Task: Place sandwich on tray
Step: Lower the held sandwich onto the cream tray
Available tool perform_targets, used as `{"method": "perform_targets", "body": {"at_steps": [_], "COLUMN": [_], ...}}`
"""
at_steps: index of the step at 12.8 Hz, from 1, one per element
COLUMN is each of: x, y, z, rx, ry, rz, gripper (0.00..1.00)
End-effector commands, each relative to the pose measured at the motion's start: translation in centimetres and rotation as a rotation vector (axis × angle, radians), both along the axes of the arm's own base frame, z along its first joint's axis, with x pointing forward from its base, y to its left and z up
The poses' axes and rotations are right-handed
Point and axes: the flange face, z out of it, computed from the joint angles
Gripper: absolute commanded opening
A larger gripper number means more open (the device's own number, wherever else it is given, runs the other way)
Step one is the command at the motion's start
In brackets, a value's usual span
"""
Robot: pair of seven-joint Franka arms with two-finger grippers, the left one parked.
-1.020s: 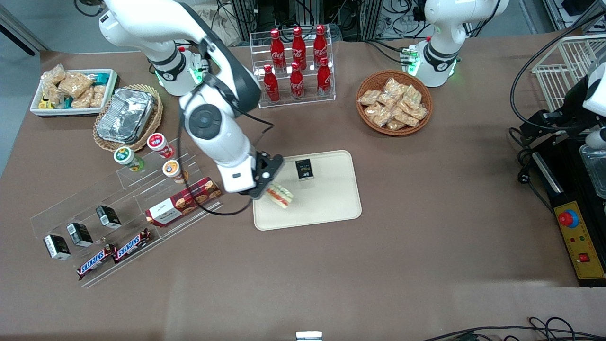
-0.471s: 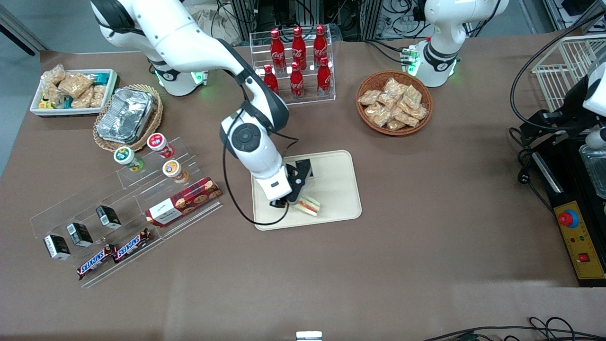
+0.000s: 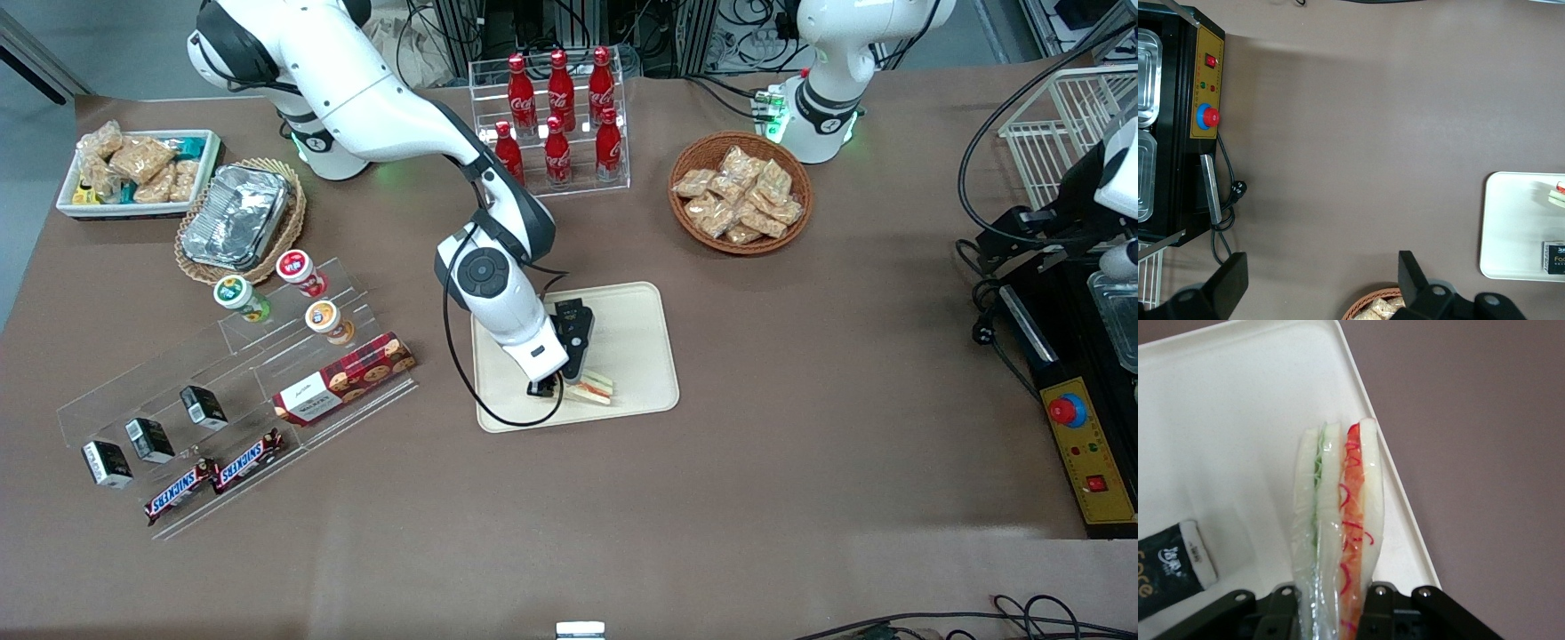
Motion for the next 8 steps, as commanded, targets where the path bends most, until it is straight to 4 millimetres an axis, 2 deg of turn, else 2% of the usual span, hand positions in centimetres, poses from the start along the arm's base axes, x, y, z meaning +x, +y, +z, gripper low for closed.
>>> {"method": "perform_targets", "body": {"at_steps": [1, 8], "x": [0.3, 0.8], "y": [1.3, 0.6], "z": [-0.5, -1.6], "rx": [0.027, 0.005], "ry": [-0.033, -0.048], "rz": [0.050, 0.120], "gripper": [0.00, 0.00]}}
